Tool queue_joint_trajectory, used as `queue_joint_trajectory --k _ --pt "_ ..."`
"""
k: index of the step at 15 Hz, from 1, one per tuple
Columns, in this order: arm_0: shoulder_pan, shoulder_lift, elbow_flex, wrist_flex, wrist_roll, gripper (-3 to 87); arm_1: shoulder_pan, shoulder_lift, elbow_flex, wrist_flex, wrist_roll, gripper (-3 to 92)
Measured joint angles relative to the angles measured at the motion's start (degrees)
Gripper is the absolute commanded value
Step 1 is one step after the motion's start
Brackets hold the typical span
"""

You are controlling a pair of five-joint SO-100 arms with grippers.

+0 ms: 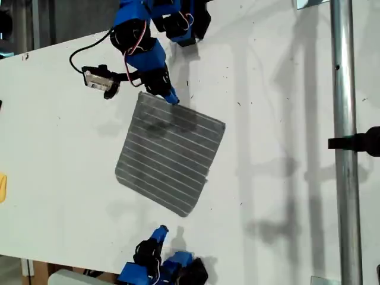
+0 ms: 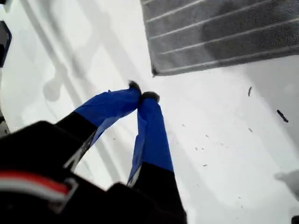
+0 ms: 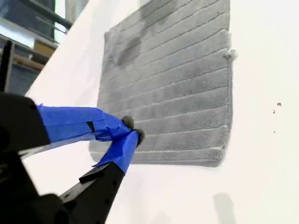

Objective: Grasp corners of a towel and fold twice.

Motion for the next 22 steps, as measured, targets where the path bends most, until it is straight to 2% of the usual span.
queue_joint_trajectory --k 3,4,5,6,7,12,16,22 --pt "-2.55 -13.18 -15.82 6.15 7.73 -1.7 -3.96 -14.15 -16.87 5.89 -0.7 -0.3" --pt "-2.99 -16.96 -18.81 6.77 9.76 -1.7 -4.83 -17.14 -19.78 6.68 -1.41 3.9" --pt "-3.34 -19.69 -20.74 6.94 11.16 -1.7 -5.36 -18.98 -21.09 6.86 -2.2 14.4" --pt "-3.6 -21.62 -21.53 7.03 11.69 -1.7 -5.63 -19.95 -21.27 6.86 -2.9 32.8" --pt "-3.6 -22.85 -21.62 7.12 11.78 -1.7 -5.71 -20.83 -21.27 6.86 -3.78 37.2" --pt "-3.6 -23.91 -21.62 7.12 11.87 -1.7 -4.75 -29.27 -16.96 5.54 -11.87 38.1" --pt "-3.6 -23.91 -20.74 7.03 11.25 -1.7 -3.52 -41.04 -12.48 -4.13 -18.28 34.5" --pt "-3.6 -23.91 -19.16 7.03 10.28 -1.7 -2.2 -50.63 -12.39 -9.14 -19.34 29.1"
